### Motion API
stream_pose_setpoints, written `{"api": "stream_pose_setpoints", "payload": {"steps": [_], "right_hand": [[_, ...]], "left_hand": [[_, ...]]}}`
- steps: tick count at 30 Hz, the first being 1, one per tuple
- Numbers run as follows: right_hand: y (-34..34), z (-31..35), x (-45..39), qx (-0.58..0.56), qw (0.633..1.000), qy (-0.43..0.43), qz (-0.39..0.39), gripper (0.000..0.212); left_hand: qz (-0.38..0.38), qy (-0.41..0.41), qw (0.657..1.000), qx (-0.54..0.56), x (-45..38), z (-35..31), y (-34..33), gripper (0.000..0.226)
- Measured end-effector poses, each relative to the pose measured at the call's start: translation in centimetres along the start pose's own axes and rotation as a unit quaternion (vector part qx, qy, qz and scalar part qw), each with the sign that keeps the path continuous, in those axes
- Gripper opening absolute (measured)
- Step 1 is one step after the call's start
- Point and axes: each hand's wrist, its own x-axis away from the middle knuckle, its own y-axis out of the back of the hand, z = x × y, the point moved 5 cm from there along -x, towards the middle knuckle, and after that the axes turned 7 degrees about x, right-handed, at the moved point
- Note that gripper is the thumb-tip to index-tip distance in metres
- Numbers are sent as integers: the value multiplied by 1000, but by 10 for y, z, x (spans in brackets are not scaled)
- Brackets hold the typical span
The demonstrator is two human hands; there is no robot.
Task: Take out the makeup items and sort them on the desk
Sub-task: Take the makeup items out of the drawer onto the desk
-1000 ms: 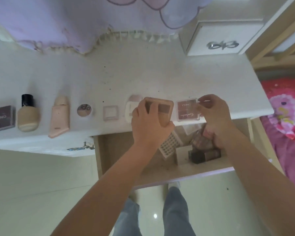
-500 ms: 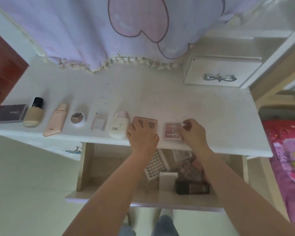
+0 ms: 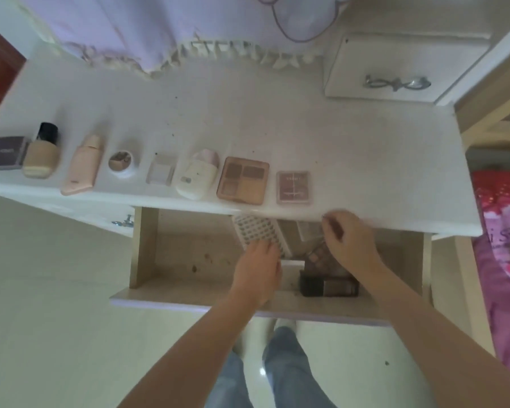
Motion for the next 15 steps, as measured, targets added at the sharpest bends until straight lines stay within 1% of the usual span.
{"api": "stream_pose_setpoints", "payload": {"steps": [1, 2, 3, 4, 5, 6, 8, 10, 13, 15], "right_hand": [[-11, -14, 12, 44, 997, 23, 64, 13], [-26, -30, 24, 93, 982, 26, 164, 16], [-41, -48, 36, 140, 955, 14, 263, 23], [-52, -65, 47, 167, 926, -2, 340, 32], [-60, -78, 55, 172, 906, -11, 386, 40], [-66, -84, 61, 169, 898, -11, 406, 45], [-74, -88, 66, 171, 893, 0, 416, 51], [-82, -89, 65, 192, 892, 19, 409, 50], [-91, -89, 58, 214, 896, 32, 387, 46], [-98, -87, 58, 241, 879, 42, 410, 46]], "left_hand": [[59, 7, 998, -26, 1, 4, -23, 38], [99, 16, 993, -55, -2, 8, -40, 43], [126, 19, 989, -75, -6, 9, -53, 47], [136, 19, 987, -86, -12, 7, -62, 51], [134, 15, 987, -92, -18, 5, -68, 53], [132, 13, 986, -101, -23, 2, -71, 53], [124, 4, 985, -121, -33, -2, -75, 49], [122, -6, 983, -140, -42, -7, -77, 45], [139, -7, 977, -162, -51, -8, -78, 45], [144, -10, 975, -170, -54, -6, -77, 48]]}}
